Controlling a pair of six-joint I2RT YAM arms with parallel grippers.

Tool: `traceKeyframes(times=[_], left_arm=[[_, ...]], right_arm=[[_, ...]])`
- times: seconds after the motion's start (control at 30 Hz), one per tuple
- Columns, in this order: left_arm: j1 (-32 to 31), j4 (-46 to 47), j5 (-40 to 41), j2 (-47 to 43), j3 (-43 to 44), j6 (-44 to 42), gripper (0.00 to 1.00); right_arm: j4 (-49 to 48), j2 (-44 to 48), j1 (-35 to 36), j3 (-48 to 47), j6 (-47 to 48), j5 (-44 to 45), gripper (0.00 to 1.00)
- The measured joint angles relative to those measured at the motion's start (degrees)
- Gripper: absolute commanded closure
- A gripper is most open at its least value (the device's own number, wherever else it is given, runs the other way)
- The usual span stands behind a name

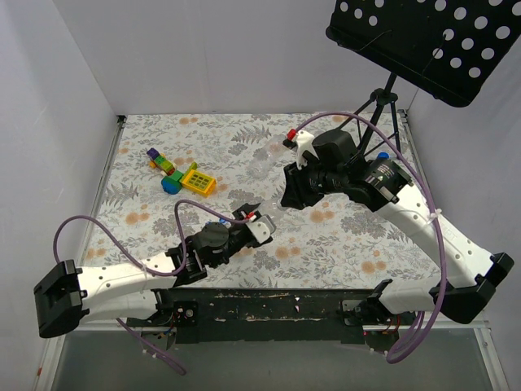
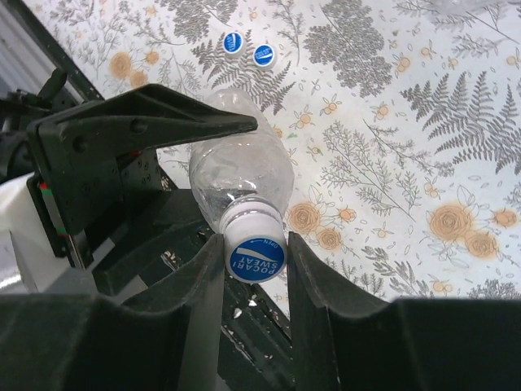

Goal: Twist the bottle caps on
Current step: Screw the bottle cap onto the plastic bottle.

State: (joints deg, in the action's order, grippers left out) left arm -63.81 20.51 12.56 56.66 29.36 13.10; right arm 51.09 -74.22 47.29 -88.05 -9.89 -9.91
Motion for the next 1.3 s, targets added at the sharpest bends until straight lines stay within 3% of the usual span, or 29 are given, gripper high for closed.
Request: traceKeyframes(times=[0.2,0.37,0.63,0.93,1.13,1.3], left_arm=[[-2.49,1.42,7.37,3.08,0.48,2.21,1.00],[-0.96,-4.57,2.95,3.21,3.26,8.15,1.00],[12.74,-9.09,-24.74,1.29,4.11,17.53,1.00],[20.83,-8.37,-49.37,3.34,4.87,25.29,1.00],[21.27,-8.70,-49.00,3.50,4.81,25.22,1.00],[20.74,-7.15,-42.34,1.55,1.70,24.72,1.00]], right_arm=[[-2.12,0.15,-0.11,1.77,-1.29,1.84,0.99],[-2.62,0.52,-0.42,2.32,3.21,0.37,0.99],[-2.86,-0.92,-0.44,0.92,13.49,-4.76,0.99],[0.35,-1.64,-0.44,-1.18,22.91,-11.61,0.99],[2.67,-4.20,-0.39,-3.50,22.23,-10.78,0.99],[1.09,-6.54,0.11,-3.58,13.94,-6.34,0.99]])
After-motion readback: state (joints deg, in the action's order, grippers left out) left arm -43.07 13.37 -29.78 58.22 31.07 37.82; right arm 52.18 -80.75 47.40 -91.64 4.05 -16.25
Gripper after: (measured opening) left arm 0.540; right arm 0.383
